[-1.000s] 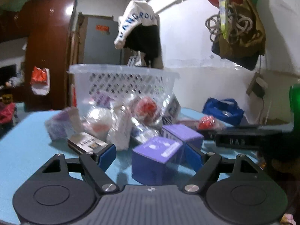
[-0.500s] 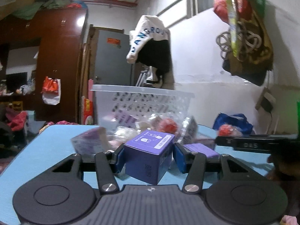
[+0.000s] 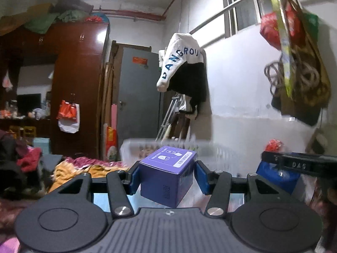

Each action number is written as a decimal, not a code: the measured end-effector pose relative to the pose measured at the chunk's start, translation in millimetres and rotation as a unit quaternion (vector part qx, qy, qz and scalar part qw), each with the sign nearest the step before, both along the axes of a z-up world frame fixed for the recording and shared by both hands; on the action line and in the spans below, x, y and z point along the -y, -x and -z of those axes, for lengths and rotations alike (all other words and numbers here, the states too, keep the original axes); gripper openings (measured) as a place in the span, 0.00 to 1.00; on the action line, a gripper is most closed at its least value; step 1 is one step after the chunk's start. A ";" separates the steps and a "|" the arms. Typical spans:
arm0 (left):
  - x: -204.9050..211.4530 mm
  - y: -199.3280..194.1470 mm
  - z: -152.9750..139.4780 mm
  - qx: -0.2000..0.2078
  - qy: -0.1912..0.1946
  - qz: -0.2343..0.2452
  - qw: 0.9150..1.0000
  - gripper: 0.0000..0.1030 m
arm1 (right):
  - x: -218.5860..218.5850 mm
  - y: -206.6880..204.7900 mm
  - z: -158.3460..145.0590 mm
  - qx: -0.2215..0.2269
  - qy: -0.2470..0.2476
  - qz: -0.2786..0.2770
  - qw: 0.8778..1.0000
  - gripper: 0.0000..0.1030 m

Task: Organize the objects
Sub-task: 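Lower both items into the white basket and open both grippers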

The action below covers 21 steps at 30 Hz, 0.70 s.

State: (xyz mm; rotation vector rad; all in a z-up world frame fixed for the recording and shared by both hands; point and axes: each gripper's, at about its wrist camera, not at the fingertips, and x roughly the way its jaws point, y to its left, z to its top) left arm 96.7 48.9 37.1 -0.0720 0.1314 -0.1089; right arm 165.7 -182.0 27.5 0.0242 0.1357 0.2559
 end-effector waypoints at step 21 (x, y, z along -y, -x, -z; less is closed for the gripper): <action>-23.6 -77.9 7.1 -0.093 -0.012 -0.022 0.995 0.94 | -4.9 -56.0 2.2 -0.054 0.026 -0.053 0.997 0.99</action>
